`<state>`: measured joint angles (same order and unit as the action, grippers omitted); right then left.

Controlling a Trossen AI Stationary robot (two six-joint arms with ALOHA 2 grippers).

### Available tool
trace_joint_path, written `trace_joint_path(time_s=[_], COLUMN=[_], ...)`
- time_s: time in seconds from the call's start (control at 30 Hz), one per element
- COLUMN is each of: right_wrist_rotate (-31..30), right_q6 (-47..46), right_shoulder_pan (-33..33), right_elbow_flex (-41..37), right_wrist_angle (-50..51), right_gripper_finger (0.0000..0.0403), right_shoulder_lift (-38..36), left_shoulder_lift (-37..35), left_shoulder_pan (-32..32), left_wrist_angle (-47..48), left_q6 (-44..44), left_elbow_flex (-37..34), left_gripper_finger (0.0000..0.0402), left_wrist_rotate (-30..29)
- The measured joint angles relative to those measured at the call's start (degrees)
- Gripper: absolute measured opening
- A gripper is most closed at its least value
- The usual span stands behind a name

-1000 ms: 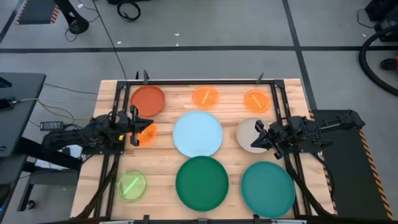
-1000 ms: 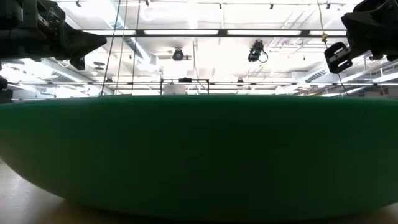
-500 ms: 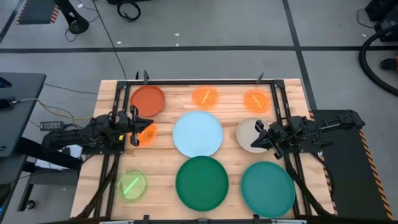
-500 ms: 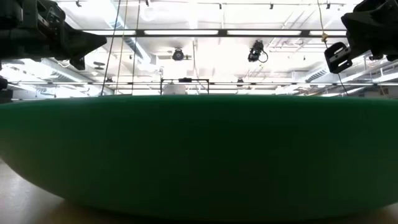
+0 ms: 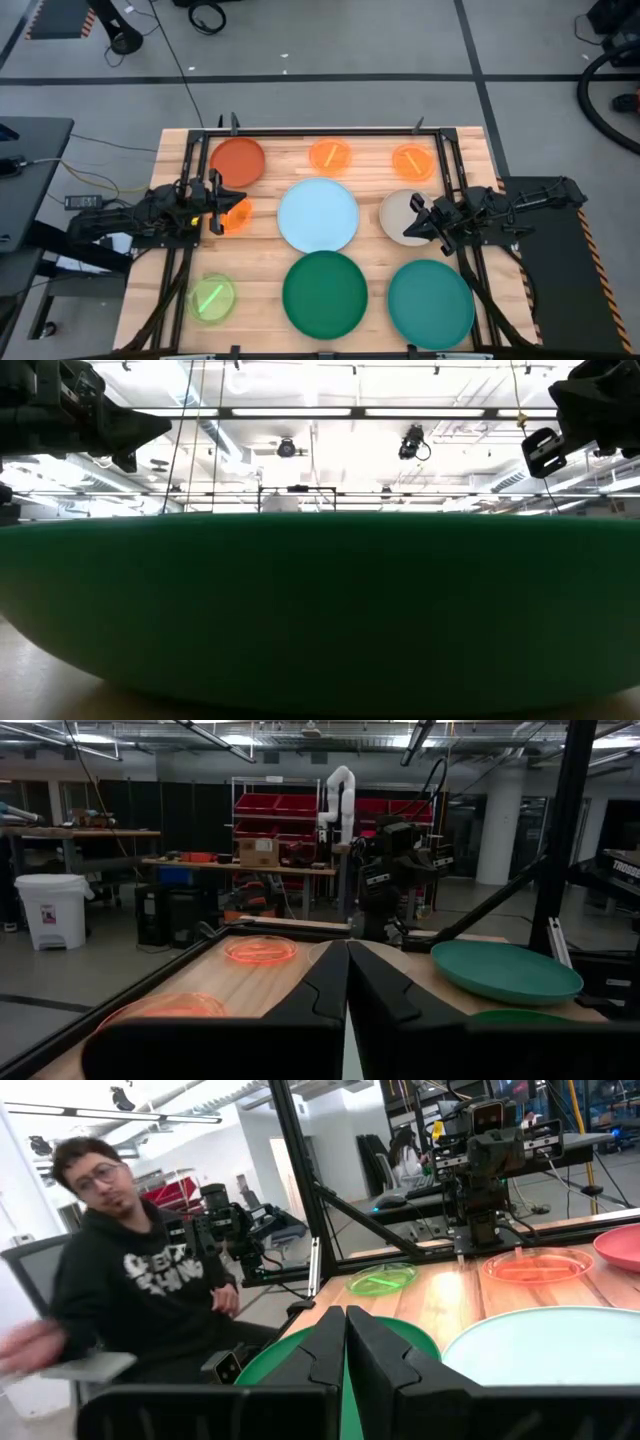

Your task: Stack plastic plates

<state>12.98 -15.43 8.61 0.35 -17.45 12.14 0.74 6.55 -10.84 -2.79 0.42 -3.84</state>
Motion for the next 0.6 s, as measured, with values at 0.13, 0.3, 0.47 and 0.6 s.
trace_joint_path(time_s=[0.13,0.3,0.47,0.6], right_wrist_rotate=[0.00,-1.34,-14.58,-23.09], right_q6=[0.01,0.45,-1.52,-3.94], right_shoulder_pan=[0.00,-0.07,-0.86,-0.87], right_elbow_flex=[-0.01,-0.01,0.00,-0.01], right_wrist_angle=[0.00,-0.26,-8.19,-13.37], right_gripper_finger=[0.0025,0.0025,0.0025,0.0025], right_shoulder_lift=[0.00,0.01,0.37,0.42], left_shoulder_lift=[0.00,0.00,0.01,0.02], left_shoulder_pan=[0.01,0.01,0.00,0.02], left_wrist_angle=[-0.01,-0.01,-0.01,0.09], left_q6=[0.00,-0.01,-0.01,0.00], left_elbow_flex=[-0.02,-0.02,-0.02,0.00], left_gripper_finger=[0.0016,0.0016,0.0016,0.0016], left_wrist_rotate=[0.00,0.00,0.00,0.00])
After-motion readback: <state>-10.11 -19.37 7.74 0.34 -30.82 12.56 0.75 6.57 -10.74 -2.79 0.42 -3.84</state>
